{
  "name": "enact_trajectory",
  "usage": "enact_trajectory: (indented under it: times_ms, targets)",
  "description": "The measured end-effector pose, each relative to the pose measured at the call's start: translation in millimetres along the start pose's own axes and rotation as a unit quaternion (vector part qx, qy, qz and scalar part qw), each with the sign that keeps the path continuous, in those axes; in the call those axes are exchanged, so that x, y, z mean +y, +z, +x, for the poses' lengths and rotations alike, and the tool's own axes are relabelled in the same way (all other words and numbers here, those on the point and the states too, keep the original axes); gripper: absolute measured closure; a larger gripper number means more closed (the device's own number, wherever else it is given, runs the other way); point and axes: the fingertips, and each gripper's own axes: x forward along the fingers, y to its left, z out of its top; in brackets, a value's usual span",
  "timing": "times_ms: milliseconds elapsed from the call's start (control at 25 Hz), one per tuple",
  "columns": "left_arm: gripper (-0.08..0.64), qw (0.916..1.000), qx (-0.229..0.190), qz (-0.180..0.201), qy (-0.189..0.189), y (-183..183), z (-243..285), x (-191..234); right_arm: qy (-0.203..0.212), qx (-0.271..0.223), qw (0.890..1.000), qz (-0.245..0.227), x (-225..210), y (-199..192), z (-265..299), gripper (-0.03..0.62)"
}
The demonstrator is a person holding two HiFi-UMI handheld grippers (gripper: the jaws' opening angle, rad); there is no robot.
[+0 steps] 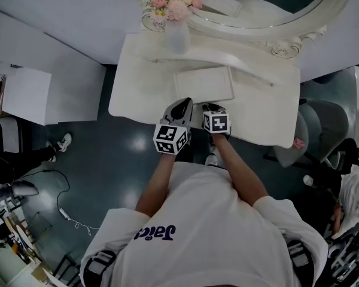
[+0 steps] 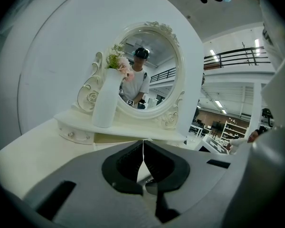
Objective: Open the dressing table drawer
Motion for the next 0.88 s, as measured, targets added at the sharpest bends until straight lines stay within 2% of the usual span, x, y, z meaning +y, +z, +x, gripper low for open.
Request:
enact_trajectory:
  times_ms: [880]
  targets:
    - [0.543, 0.9999, -0.005, -0.006, 0.009, -15, -30, -24, 0.006, -0.007, 1.000, -0.010, 4, -32, -21, 0.523]
